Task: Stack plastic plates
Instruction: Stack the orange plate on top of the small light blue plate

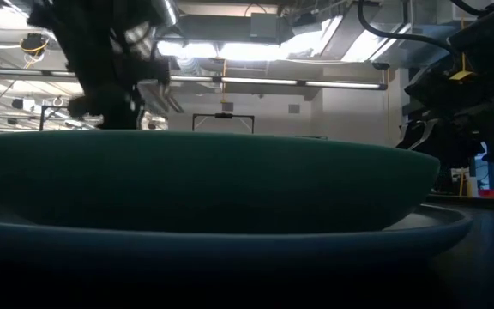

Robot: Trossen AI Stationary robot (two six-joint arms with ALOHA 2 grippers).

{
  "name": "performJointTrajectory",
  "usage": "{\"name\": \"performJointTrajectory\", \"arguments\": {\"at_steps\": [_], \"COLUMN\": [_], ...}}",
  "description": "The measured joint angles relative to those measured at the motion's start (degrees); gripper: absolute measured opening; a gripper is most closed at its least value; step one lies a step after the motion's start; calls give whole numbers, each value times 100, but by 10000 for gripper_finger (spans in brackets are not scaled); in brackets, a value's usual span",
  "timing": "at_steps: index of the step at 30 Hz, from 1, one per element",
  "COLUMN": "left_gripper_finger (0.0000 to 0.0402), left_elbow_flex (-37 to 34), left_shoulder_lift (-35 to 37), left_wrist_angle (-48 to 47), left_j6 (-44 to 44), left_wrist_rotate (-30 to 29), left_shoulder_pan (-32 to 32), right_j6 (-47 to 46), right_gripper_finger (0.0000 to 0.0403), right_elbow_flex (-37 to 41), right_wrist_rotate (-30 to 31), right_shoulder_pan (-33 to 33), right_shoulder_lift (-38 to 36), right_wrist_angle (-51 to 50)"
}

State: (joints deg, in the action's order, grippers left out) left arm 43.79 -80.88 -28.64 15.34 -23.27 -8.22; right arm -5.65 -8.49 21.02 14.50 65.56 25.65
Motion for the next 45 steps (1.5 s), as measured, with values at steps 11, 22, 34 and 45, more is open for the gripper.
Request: {"name": "performJointTrajectory", "arguments": {"at_steps": [11, 22, 34, 45], "left_gripper_finger": [8, 8, 8, 53], "left_elbow_flex": [1026, 1152, 1152, 1152], "left_shoulder_lift": [0, -81, -869, -1143], "left_wrist_angle": [679, 2168, 2798, 2882], "left_j6": [209, 59, 84, 234], "left_wrist_rotate": [47, 48, 138, 465], "left_shoulder_pan": [-1264, -2054, -2184, -2028], "right_j6": [-2, -2, -4, -4], "right_gripper_finger": [220, 220, 220, 220], "right_elbow_flex": [0, 0, -2, -2], "right_wrist_rotate": [0, 0, 0, 0], "right_shoulder_pan": [0, 0, -2, -2], "right_shoulder_lift": [0, 0, 2, 2], "right_wrist_angle": [-3, -9, -7, -7]}}
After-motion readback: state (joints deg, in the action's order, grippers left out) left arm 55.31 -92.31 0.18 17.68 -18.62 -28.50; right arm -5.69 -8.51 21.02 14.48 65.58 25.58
